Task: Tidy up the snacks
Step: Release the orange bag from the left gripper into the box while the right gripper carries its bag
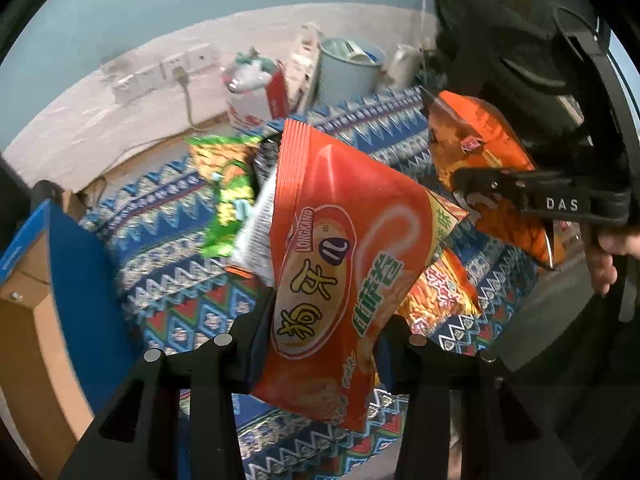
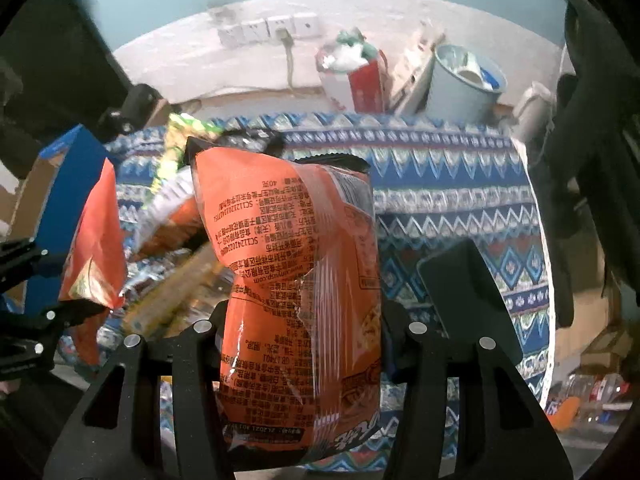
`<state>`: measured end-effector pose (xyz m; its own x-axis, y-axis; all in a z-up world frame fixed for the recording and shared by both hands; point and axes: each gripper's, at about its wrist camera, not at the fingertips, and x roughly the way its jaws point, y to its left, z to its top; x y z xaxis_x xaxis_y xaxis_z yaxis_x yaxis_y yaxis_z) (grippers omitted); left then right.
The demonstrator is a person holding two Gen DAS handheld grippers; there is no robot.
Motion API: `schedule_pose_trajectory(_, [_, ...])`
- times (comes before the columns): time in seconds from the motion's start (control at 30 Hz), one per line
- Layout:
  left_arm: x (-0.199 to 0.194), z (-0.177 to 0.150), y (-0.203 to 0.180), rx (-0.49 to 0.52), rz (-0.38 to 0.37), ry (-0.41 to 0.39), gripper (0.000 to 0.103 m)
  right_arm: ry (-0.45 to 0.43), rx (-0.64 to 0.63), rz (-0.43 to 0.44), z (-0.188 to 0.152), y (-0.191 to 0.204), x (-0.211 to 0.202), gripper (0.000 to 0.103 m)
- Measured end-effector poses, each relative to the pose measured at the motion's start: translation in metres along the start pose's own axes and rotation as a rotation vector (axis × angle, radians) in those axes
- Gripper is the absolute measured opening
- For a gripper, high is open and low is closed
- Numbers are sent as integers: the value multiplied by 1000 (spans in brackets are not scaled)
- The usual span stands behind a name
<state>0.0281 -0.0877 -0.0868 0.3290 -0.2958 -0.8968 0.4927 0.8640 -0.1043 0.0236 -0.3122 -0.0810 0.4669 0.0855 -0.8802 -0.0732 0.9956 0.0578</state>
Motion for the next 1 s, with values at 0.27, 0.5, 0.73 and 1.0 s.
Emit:
schedule_pose_trajectory(0.27, [-37,-2,32,-84,25,-77,45,-50,-57,29,18,35,-12,51])
schedule_pose_trajectory(0.5, [-62,-10,55,-138,76,-125,45,-76,-100,61,35,70,-14,51])
schedule_pose_trajectory(0.73, [-82,-17,83,-203,108,-151,45,-72,-149,93,49,108,-7,51])
schedule_pose_trajectory(1.0, [-99,-31,120,-269,182,-179,45,-72,-194,143,68,157,-5,51])
